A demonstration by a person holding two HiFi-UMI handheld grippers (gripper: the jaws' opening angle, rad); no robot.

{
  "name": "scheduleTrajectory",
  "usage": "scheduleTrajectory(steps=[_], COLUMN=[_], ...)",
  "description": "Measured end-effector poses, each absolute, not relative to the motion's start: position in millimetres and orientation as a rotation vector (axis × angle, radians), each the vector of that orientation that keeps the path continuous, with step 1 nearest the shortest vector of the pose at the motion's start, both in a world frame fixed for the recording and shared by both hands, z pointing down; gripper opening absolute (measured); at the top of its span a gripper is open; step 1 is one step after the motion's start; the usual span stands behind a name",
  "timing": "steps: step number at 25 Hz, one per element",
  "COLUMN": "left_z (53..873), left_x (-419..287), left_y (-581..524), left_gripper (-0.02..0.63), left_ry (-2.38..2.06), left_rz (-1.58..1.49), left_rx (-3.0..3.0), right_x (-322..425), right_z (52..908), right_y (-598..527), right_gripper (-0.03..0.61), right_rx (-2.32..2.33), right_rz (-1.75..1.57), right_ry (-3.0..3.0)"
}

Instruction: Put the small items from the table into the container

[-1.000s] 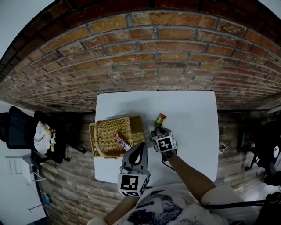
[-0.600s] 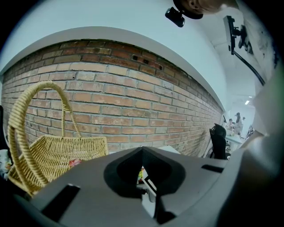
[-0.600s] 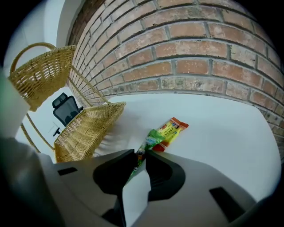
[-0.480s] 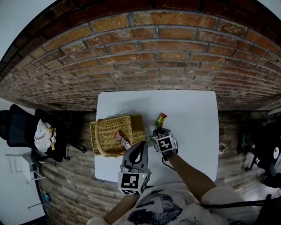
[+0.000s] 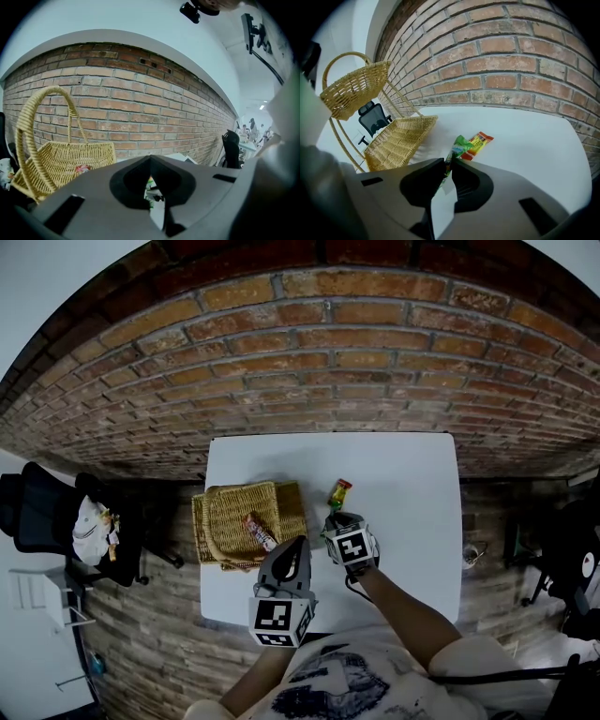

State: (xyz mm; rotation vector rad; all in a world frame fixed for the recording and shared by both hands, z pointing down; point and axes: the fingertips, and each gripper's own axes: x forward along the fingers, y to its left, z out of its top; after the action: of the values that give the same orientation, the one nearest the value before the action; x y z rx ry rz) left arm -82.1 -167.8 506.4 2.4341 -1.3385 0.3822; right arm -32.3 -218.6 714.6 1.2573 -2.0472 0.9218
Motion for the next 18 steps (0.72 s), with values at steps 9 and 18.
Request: scheduleTrajectory(steps=[9,18], left_z=[494.9,476.6], left_x=[-85.4,-112.4], left_y=[-145.1,-122.9], left_gripper=[0.048,0.048], left_ry=[-1.357,-1.411], left_rz=[0.366,0.335], left_rx=[2.47,2.503], right_x=[-20.8,-11.8], right_z=[675.3,616.0], right_y=[-202.9,-179.1], right_gripper=[0.063,0.058], right_rx=[1.327,1.427], right_rz=[0.866,0.787], right_ry=[-2.099,-2.169])
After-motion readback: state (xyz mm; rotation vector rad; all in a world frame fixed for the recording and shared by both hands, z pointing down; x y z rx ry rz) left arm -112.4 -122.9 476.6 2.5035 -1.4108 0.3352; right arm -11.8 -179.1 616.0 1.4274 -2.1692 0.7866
